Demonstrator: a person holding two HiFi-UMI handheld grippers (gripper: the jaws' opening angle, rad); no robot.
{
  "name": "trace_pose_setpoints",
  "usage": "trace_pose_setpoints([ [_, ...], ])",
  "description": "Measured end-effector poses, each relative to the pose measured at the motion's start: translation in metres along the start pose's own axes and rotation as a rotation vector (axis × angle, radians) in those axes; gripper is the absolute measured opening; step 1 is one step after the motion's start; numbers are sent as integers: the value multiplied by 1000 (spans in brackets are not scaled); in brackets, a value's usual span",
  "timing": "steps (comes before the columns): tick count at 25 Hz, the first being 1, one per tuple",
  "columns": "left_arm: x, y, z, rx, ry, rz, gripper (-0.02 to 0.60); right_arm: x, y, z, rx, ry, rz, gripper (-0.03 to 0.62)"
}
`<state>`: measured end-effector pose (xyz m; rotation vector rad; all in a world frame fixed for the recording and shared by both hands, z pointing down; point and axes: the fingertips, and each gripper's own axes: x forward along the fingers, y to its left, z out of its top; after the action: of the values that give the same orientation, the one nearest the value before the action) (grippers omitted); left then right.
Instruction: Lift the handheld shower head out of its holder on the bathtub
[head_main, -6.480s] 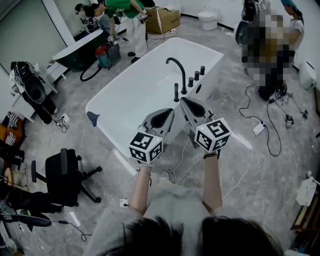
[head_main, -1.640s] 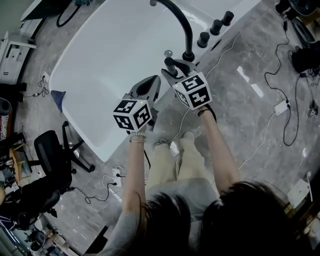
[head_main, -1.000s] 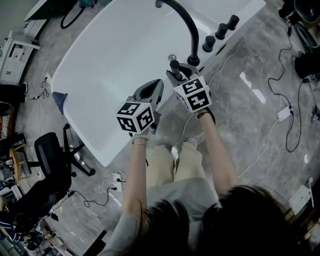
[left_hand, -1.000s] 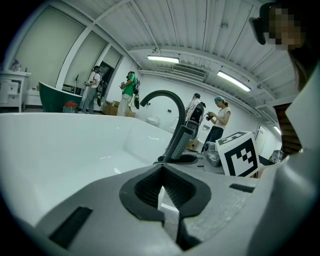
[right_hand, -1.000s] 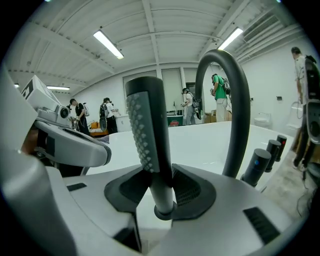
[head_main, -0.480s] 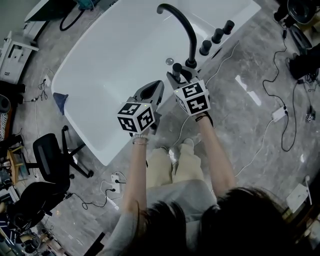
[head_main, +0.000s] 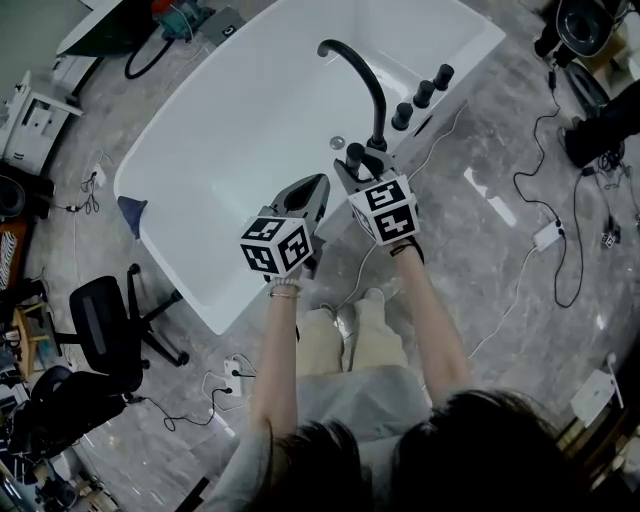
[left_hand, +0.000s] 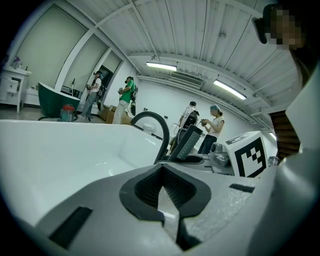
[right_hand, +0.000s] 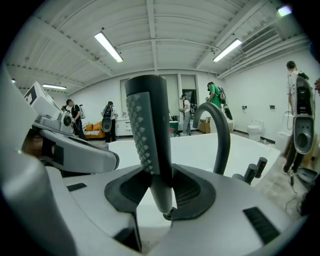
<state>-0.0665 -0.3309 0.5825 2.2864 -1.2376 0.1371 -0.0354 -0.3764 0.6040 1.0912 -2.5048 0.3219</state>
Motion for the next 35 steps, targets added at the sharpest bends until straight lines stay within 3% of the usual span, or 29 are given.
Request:
trace_pose_setpoints([
  [16,-39,-48,50,37,-65,-37,5,-65,14,72,6,-91,4,130],
  [35,-103,-132,111,195,-165,-123,5,-165,42,152,-6,-242,27,130],
])
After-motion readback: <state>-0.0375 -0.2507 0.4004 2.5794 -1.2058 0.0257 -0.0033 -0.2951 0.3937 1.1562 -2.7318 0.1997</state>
